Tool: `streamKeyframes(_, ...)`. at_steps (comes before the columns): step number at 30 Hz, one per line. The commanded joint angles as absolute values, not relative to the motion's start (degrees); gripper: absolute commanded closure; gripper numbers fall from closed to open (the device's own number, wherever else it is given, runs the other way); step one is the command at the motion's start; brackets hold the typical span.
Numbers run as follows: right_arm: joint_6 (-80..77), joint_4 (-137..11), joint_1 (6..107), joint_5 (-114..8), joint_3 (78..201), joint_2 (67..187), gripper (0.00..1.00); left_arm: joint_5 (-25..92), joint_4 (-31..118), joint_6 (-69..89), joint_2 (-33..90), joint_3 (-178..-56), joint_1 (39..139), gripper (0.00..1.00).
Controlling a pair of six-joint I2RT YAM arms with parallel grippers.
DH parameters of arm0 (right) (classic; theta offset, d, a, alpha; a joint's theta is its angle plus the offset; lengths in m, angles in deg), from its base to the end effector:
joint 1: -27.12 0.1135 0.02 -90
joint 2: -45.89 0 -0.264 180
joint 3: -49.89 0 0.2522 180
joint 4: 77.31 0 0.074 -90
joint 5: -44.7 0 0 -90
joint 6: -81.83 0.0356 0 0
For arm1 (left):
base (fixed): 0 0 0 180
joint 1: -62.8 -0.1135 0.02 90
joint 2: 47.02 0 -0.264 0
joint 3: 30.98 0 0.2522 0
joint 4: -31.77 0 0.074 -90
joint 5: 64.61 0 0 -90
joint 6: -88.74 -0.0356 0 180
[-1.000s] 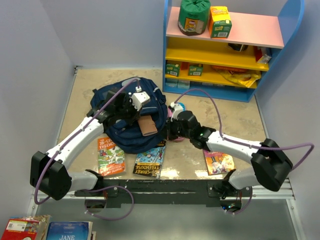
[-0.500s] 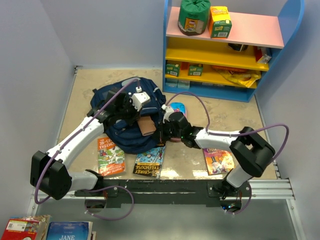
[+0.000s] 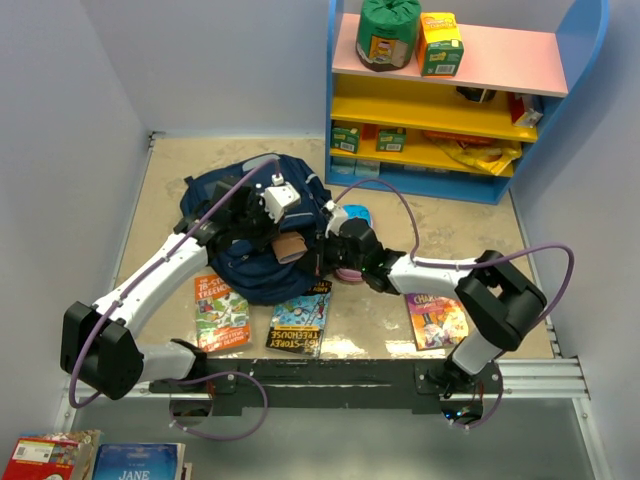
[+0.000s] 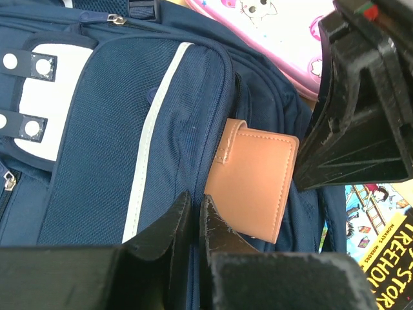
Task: Pack the student bag
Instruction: Place the stationery in the student bag.
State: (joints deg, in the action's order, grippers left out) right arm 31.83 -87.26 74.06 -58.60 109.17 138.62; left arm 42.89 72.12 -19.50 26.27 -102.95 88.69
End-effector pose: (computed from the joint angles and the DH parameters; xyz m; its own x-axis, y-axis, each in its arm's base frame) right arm 0.2280 0.2559 0.1949 -0.7582 0.1048 -0.6435 -0.4800 0.5782 0.6597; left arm 0.2444 -0.1305 0.2888 -0.3745 0.5136 -0.7720 0.7746 0.6309 0.0439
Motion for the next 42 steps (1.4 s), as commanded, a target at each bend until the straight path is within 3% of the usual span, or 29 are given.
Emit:
streamKeyframes(1,34.01,-98.08,73.09,-62.87,110.32,137.56,1.00,47.63,69.26,-18.75,24.61,-103.27,89.43,1.00)
streamKeyframes(12,30.15,-91.86,73.18,-64.74,107.33,127.72,1.00,47.89,69.17,-18.66,24.43,-103.27,89.43,1.00)
streamKeyframes(30,27.77,-90.44,73.26,-65.25,107.68,131.58,1.00,48.33,69.26,-18.57,24.87,-104.24,89.43,1.00)
streamKeyframes(42,26.28,-90.36,73.18,-64.56,112.25,140.90,1.00,48.59,69.61,-18.57,25.05,-104.94,89.43,1.00)
